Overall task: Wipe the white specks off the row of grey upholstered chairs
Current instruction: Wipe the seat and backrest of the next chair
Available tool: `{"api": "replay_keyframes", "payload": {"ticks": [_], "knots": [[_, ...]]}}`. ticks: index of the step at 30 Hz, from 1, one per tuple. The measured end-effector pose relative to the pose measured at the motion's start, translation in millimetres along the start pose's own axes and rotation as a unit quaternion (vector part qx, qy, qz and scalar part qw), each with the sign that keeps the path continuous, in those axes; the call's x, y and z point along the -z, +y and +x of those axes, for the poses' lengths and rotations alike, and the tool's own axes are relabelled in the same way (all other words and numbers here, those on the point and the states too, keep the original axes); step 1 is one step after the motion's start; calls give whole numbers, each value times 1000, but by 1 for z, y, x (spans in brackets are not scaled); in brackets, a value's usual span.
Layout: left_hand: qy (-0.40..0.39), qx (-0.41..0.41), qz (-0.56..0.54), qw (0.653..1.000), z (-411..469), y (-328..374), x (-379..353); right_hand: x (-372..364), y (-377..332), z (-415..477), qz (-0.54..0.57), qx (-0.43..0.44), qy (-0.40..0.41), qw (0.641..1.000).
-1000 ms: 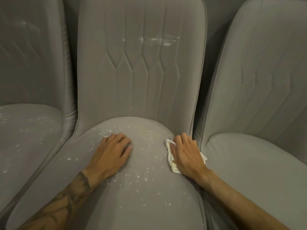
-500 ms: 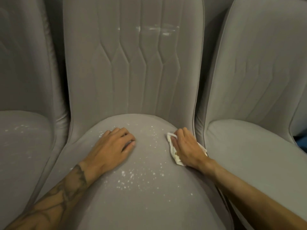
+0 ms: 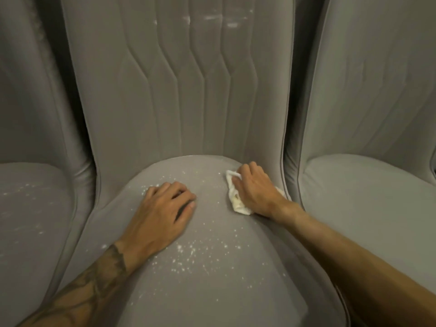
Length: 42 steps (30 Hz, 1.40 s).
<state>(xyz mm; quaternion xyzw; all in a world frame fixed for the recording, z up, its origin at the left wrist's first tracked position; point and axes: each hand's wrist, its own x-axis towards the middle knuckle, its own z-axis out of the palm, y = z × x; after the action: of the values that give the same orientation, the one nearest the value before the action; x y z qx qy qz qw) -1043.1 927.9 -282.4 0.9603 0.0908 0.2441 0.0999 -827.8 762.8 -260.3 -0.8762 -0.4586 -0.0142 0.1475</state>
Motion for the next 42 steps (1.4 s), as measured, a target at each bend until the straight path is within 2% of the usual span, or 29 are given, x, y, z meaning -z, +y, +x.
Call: {"api": "replay_keyframes", "payload": {"ticks": [4,9,11,13,15,17,20,22,24,26,27,29,31,33,36,37,39,42], "knots": [[-7,17,-17,1000,1,-1,0,-2,-18,8,-56,-117,27,991],[-18,21,-9,1000,1,-2,0,-13,-53,-4,7,-67,42,997],[-19,24,-20,999,0,-4,0,-5,-37,-12,-9,-119,59,991],[-21,25,-27,999,0,-5,0,-1,-21,-16,-33,-211,66,975],[-28,26,-30,999,1,-6,0,-5,-27,-10,-69,-247,55,965],[-32,34,-39,998,1,-4,3,-11,-46,0,-82,-212,49,973],[-50,43,-54,996,2,-3,10,-21,-56,2,-90,-88,40,991],[-68,46,-78,994,4,-5,13,-18,-43,6,-63,-99,45,992],[-89,51,-89,991,3,-13,20,-17,-32,14,-62,-160,55,984],[-92,43,-56,993,-3,-23,29,-22,-37,26,-87,-194,71,975],[-84,40,-36,995,-7,-30,34,-27,-44,32,-99,-180,68,976],[-76,49,2,996,-21,-42,45,-37,-55,40,-102,-92,48,989],[-86,55,19,995,-33,-51,51,-37,-51,39,-72,-39,35,996],[-94,69,26,993,-39,-59,57,-29,-36,38,-44,-69,40,996],[-117,83,29,989,-44,-66,61,-19,-27,36,-80,-161,55,982],[-118,85,25,989,-45,-66,61,-21,-35,37,-100,-168,53,979],[-104,84,25,991,-46,-65,60,-31,-59,44,-125,-113,37,985],[-102,80,28,991,-48,-64,57,-47,-83,47,-82,-7,35,996]]}}
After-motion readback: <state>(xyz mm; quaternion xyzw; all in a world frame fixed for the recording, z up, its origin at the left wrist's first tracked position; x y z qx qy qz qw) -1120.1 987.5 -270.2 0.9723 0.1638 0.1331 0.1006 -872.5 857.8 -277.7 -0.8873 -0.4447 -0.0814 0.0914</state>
